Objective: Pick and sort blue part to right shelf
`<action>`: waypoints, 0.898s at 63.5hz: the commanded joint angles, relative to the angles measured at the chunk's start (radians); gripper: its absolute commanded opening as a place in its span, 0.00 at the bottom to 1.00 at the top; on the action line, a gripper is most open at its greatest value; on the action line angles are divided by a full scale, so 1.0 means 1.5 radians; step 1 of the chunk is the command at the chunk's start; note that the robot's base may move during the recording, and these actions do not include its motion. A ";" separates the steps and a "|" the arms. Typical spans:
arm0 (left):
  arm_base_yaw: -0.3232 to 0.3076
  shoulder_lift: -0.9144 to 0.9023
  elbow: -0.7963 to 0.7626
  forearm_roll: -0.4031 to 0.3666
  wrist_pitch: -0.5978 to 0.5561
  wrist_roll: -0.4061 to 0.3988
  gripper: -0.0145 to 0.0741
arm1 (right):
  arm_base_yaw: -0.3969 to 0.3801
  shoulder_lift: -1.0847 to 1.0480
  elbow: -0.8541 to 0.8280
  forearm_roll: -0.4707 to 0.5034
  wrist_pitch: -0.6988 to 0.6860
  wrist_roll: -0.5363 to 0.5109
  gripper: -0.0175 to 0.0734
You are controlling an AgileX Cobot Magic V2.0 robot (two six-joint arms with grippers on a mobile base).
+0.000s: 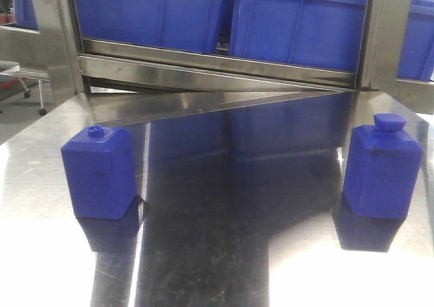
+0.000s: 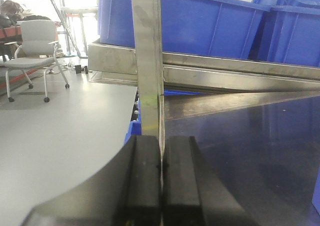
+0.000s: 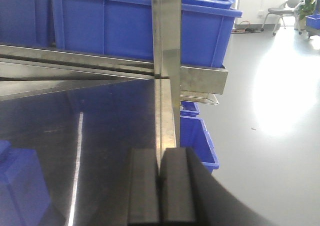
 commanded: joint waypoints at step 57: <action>-0.001 -0.013 0.016 -0.004 -0.053 -0.002 0.30 | 0.001 0.086 -0.173 0.020 0.118 0.000 0.25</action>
